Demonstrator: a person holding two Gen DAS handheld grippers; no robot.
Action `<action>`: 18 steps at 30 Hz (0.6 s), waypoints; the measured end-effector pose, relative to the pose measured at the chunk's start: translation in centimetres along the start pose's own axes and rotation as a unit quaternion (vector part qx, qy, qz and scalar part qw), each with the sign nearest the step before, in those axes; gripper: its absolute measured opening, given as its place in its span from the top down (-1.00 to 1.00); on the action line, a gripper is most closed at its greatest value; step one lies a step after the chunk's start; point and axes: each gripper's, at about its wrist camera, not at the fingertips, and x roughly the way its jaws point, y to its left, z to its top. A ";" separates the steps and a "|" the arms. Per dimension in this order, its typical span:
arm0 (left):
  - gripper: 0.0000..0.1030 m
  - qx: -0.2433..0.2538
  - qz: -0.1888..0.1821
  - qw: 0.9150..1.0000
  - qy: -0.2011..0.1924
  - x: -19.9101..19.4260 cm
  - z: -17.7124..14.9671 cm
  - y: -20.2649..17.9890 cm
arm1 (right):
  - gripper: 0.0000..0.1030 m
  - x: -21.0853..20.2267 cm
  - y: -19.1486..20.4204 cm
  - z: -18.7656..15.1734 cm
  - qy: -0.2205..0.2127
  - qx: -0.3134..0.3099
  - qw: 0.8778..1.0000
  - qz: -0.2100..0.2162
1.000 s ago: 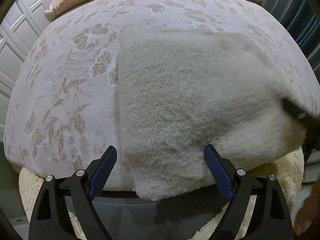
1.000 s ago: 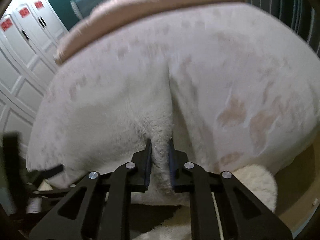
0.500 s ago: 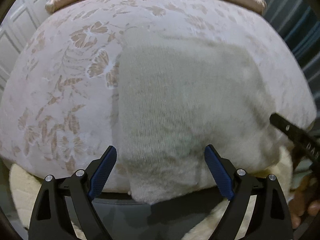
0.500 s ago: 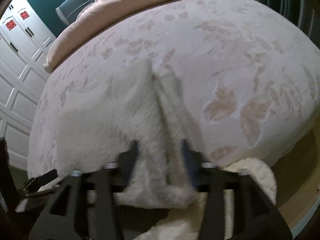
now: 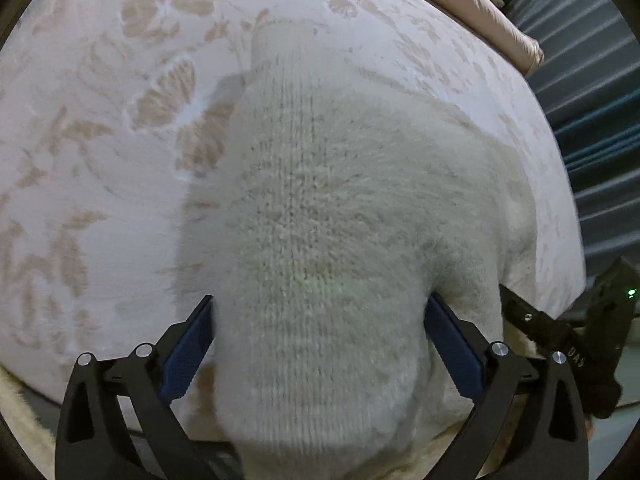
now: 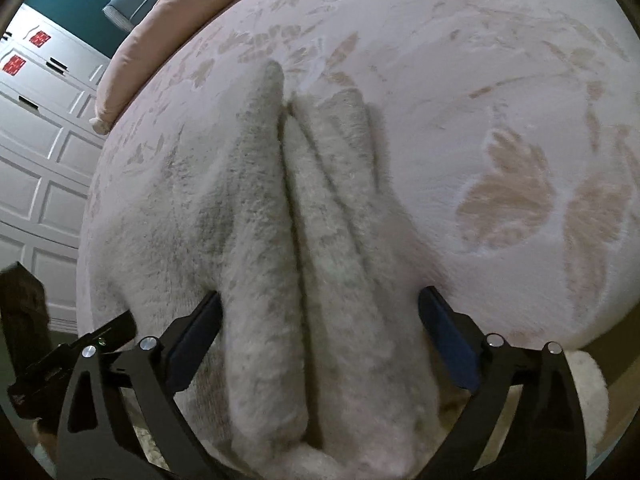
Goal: Fold small clothes
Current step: 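Grasp the sweater bundle with both tools and lift it off the bed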
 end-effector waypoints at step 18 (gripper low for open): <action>0.13 0.097 -0.127 0.985 -0.058 -10.4 2.0 -5.9 | 0.35 -9.6 7.9 -0.5 -0.099 -0.045 0.993 0.039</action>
